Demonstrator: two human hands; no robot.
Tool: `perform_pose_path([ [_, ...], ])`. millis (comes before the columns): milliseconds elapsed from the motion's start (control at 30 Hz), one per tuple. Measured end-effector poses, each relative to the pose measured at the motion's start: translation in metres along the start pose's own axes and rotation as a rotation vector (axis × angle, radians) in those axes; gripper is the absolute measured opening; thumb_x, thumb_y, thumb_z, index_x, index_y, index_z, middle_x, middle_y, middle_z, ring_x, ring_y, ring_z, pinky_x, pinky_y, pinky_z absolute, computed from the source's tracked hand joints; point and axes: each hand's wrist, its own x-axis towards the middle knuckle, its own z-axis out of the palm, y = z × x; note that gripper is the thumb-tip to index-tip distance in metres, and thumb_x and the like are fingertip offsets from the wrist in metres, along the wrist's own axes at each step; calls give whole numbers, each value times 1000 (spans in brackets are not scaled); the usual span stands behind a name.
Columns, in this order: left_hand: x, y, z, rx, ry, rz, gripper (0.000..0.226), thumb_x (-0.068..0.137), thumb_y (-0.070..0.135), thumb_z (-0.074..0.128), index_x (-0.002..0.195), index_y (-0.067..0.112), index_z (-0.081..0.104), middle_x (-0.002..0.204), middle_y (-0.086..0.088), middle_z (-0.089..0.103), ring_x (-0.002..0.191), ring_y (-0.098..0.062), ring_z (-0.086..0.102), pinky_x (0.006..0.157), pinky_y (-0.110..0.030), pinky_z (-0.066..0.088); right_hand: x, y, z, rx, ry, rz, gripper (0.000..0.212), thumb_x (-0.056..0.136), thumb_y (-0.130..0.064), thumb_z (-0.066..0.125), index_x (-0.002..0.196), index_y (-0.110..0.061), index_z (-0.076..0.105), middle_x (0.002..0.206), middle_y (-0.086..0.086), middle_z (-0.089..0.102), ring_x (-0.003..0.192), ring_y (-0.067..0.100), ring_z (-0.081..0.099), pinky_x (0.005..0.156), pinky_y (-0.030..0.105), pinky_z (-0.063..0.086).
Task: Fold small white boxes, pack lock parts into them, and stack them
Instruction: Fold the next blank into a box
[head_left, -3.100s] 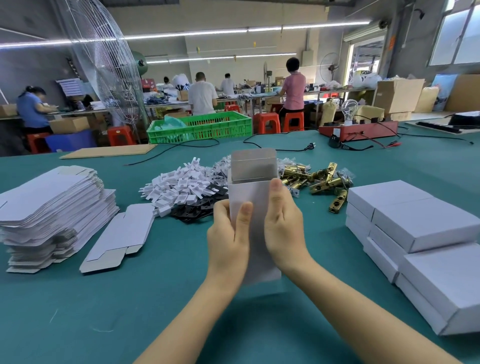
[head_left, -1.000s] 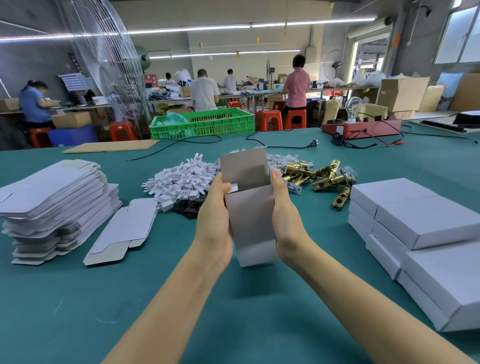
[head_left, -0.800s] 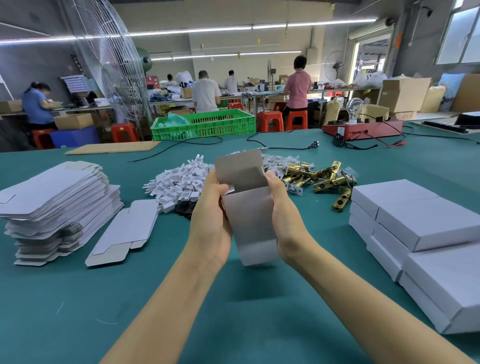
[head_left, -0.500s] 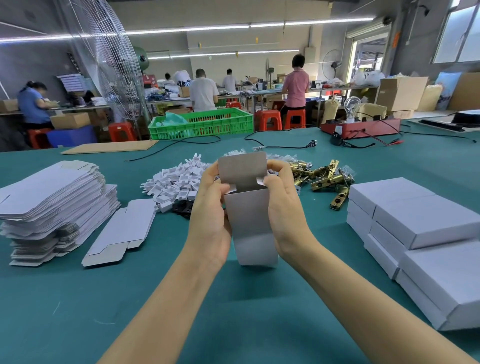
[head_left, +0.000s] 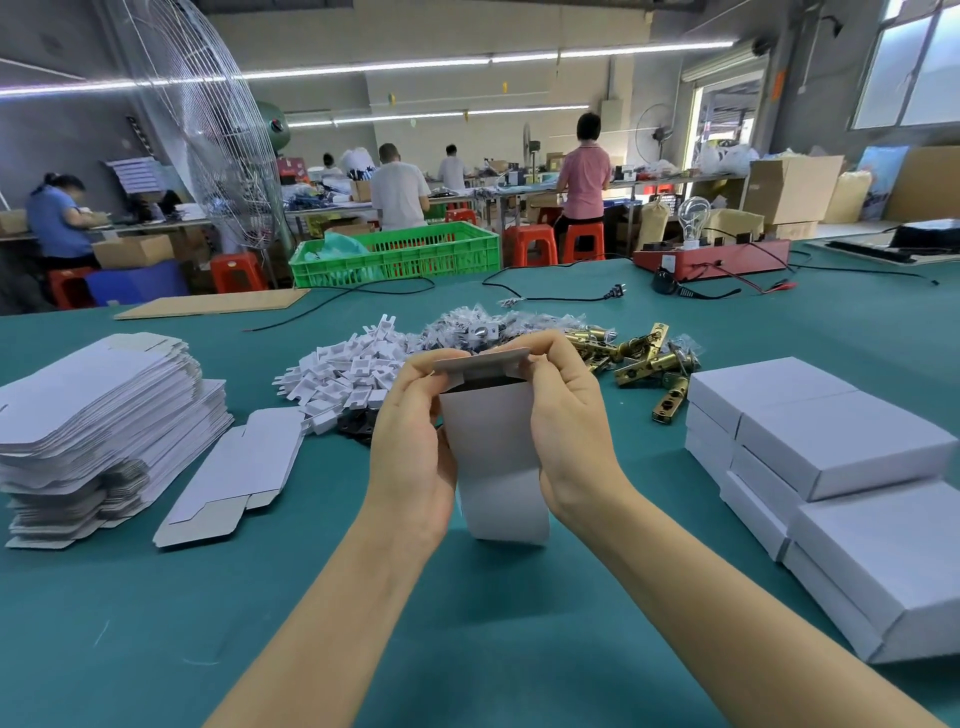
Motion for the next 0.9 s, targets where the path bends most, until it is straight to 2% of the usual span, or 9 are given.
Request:
perform_pose_path([
  [167,-4,2,-1,-65,-47,-45,30,95,22,43,79,20,68,69,2,63,58,-9,56,48,-16,45,0,-1,0,20,12,39,41,94,-4,35,71,-28,60,83,-1,65,84,17,56,82,39,44],
  [267,-5,3,-1,-45,-68,-47,29,88,40,55,86,14,67,84,-6,67,75,-16,63,64,-25,52,-1,-2,1,30,0,50,35,89,-10,39,70,-28,61,82,0,65,85,19,56,82,41,42],
  [333,-6,3,0,-14,-42,-52,33,83,42,63,94,11,63,98,-14,62,91,-25,58,76,-33,48,-1,-2,1,18,-12,62,23,84,-21,42,73,-25,62,87,5,67,88,27,58,84,46,44],
  [367,-6,4,1,-6,-29,-52,31,81,40,63,94,12,61,101,-16,57,94,-26,54,76,-34,45,-2,-3,1,22,-21,74,20,82,-28,44,76,-21,62,92,11,67,92,33,57,88,52,45],
  [433,-5,4,2,-2,-20,-52,25,79,38,61,89,15,62,103,-14,54,96,-26,50,74,-34,43,-2,-4,0,31,-40,91,33,79,-41,49,85,-10,59,95,16,64,93,34,56,92,56,43],
  [500,-5,5,2,19,-24,-51,25,80,37,60,92,16,64,105,-16,57,96,-26,52,77,-36,43,-3,-4,-2,2,-63,54,36,81,-44,54,87,-9,57,91,10,64,88,19,57,84,43,46],
  [600,-3,2,0,56,-14,-14,20,87,33,59,97,17,65,105,-16,63,92,-24,59,80,-36,47,-5,-4,-2,-32,-89,-2,16,83,-37,59,84,-22,59,78,-11,62,77,5,55,70,16,44],
  [700,-2,0,0,80,-12,23,10,91,28,59,90,23,67,81,4,66,72,-9,61,62,-22,50,-4,-4,-3,-35,-70,-10,13,81,-34,58,83,-21,59,75,-14,59,73,1,53,66,10,41],
  [900,-3,-2,1,141,15,48,12,78,36,62,86,31,68,85,9,63,79,-10,57,73,-29,45,-2,-5,-4,-55,-59,-32,14,81,-32,55,86,-20,60,69,-22,54,68,-5,49,62,6,38],
])
